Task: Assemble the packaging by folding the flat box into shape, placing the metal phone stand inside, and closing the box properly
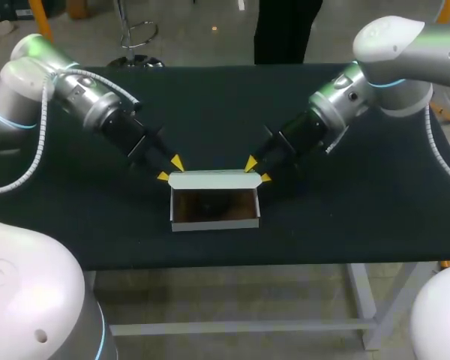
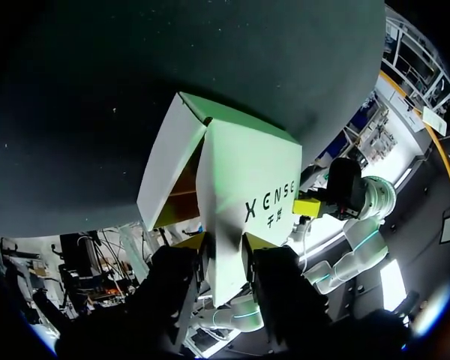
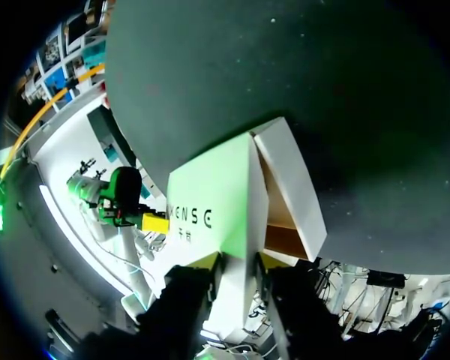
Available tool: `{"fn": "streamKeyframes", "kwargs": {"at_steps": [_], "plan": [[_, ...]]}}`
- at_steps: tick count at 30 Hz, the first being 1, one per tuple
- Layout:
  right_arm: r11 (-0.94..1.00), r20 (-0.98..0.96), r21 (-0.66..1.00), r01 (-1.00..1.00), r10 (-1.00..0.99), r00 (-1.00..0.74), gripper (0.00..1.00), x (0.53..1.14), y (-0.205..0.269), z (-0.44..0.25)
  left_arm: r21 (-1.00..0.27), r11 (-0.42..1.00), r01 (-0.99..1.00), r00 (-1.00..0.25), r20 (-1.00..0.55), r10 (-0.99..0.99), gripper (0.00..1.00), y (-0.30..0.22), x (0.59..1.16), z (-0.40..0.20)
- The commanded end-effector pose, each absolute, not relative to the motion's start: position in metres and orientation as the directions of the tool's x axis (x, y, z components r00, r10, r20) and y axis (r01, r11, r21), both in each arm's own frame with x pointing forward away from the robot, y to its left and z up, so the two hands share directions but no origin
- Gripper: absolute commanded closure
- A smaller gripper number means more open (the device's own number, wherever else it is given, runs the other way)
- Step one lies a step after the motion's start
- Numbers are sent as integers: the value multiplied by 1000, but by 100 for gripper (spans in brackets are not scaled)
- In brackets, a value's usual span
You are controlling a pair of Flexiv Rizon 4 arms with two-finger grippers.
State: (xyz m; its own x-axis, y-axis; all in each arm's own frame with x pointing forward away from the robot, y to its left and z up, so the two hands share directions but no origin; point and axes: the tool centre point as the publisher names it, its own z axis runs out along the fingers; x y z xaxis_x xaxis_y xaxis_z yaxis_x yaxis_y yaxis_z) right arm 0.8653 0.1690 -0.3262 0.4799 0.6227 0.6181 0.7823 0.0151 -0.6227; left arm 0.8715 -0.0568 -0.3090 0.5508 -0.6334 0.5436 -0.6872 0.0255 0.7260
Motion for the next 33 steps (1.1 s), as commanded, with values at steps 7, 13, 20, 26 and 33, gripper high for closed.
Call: {"fn": "streamKeyframes", "kwargs": {"at_steps": [7, 13, 20, 26, 33], "plan": [[23, 616, -628, 778, 627, 478, 66, 869, 175, -328, 723, 18, -690, 556, 546, -626, 69, -61, 870, -308], [23, 613, -631, 776, 628, 480, 66, 870, 175, -330, 721, 8, -692, 562, 546, -622, 69, -60, 869, -310], [24, 611, -634, 773, 629, 481, 66, 870, 176, -331, 721, 3, -693, 568, 549, -613, 69, -60, 868, -312], [24, 611, -635, 772, 628, 482, 66, 870, 175, -332, 718, -8, -696, 575, 551, -605, 70, -60, 868, -313], [25, 610, -636, 771, 628, 483, 66, 869, 175, -333, 712, -21, -702, 578, 553, -600, 68, -63, 866, -315]]}}
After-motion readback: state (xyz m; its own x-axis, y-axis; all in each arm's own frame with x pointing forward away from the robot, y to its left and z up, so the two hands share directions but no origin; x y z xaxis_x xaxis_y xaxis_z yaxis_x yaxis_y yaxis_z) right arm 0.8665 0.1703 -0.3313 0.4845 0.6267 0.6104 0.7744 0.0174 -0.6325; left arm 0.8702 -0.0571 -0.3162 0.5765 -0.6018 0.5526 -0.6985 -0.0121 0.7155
